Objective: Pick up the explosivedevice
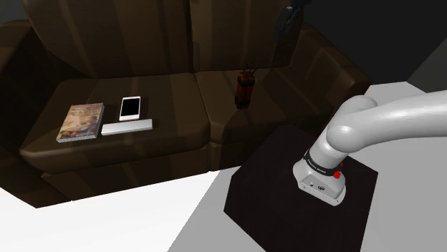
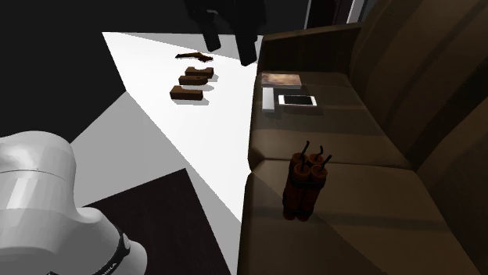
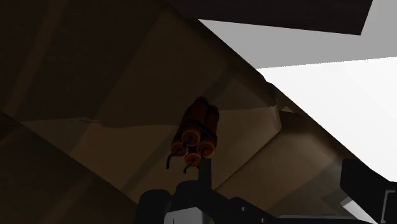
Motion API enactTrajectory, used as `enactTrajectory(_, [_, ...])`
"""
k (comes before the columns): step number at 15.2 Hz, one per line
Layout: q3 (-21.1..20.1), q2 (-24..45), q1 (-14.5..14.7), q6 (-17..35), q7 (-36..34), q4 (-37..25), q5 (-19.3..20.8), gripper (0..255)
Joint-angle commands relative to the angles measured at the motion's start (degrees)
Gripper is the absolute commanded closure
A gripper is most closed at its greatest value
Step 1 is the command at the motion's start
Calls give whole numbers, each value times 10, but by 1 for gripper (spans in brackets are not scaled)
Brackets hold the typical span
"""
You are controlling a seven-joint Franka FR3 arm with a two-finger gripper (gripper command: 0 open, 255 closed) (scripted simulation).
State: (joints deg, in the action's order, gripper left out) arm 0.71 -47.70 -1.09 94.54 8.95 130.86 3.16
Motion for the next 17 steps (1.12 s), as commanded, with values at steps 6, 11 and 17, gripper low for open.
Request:
enactTrajectory(6, [38,61,-1,72,41,30,9,0])
enactTrajectory(11, [74,138,0,143,83,43,13,0])
enactTrajectory(17, [116,249,3,222,138,35,4,0])
